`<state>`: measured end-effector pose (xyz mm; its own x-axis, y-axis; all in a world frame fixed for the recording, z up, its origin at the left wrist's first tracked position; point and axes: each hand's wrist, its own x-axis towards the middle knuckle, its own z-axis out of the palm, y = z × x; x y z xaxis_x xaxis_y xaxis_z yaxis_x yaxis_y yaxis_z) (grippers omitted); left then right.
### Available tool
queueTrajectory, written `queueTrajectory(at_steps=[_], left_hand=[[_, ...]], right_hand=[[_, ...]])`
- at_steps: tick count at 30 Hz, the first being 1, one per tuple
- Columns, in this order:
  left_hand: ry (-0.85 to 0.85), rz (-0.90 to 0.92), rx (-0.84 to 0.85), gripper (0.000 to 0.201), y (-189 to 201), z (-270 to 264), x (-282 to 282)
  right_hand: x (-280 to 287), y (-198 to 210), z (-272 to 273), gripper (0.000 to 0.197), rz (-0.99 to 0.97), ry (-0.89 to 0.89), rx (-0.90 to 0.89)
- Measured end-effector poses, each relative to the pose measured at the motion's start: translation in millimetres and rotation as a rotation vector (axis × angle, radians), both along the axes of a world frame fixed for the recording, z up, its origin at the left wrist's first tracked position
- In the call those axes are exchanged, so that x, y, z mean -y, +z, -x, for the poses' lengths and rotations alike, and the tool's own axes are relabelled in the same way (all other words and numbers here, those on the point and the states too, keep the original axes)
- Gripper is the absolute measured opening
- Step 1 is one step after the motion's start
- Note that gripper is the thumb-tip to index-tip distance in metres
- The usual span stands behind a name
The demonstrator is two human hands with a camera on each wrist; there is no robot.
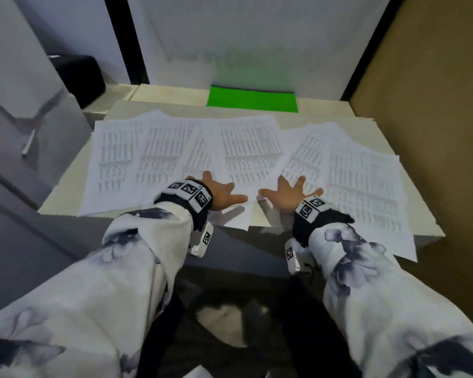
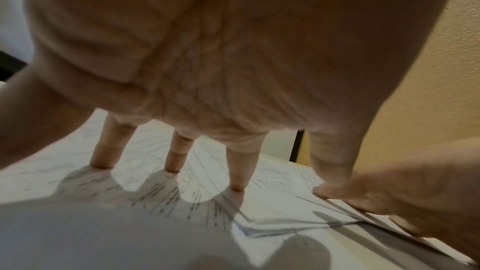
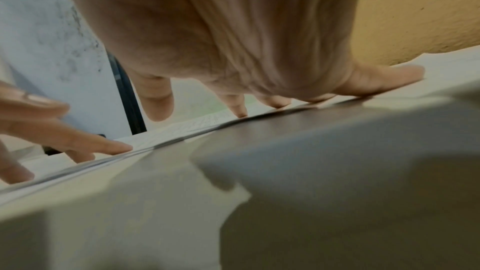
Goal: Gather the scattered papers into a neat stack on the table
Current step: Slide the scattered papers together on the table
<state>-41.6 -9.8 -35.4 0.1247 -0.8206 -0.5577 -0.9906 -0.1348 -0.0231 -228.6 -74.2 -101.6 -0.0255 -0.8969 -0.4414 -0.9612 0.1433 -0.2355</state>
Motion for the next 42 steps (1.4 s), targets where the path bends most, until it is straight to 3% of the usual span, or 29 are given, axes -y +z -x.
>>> queueTrajectory(at_steps=[4, 8, 14, 21, 26, 30, 32, 34, 36, 38, 42], left_hand=[[-0.009, 0.061, 0.035, 0.092, -17, 6, -14], [-0.027, 0.138, 0.074, 0.094, -27, 4, -38], [-0.029, 0.217, 0.053, 0.090, -27, -3, -57], [-0.099, 0.225, 0.085, 0.081, -24, -12, -57], [-0.121, 0.158, 0.024, 0.070, -10, -26, -43], [0.012, 0.220, -0.195, 0.066, 0, -57, -33], [0.112, 0.323, -0.164, 0.069, -1, -83, -30], [0.194, 0.349, -0.035, 0.074, -4, -105, -29], [0.299, 0.220, 0.027, 0.088, -12, -123, -31], [0.391, 0.126, -0.014, 0.114, -25, -131, -34], [0.399, 0.072, -0.026, 0.110, -33, -115, -28]], right_hand=[[-10, -6, -10, 0.102, 0.040, -0.022, -0.013], [-28, -11, -10, 0.112, -0.015, 0.113, -0.040], [-65, 11, -4, 0.078, 0.027, 0.202, 0.003], [-67, 32, 8, 0.064, 0.088, 0.343, 0.095], [-43, 45, 49, 0.059, 0.276, 0.229, 0.290], [-13, 58, 108, 0.068, 0.313, 0.145, 0.085], [-2, 52, 139, 0.071, 0.219, 0.137, -0.110], [8, 38, 165, 0.090, 0.148, 0.074, -0.214], [19, 16, 179, 0.111, 0.116, -0.021, -0.229], [17, 6, 174, 0.111, 0.094, -0.089, -0.200], [1, 22, 144, 0.107, 0.064, -0.120, -0.204]])
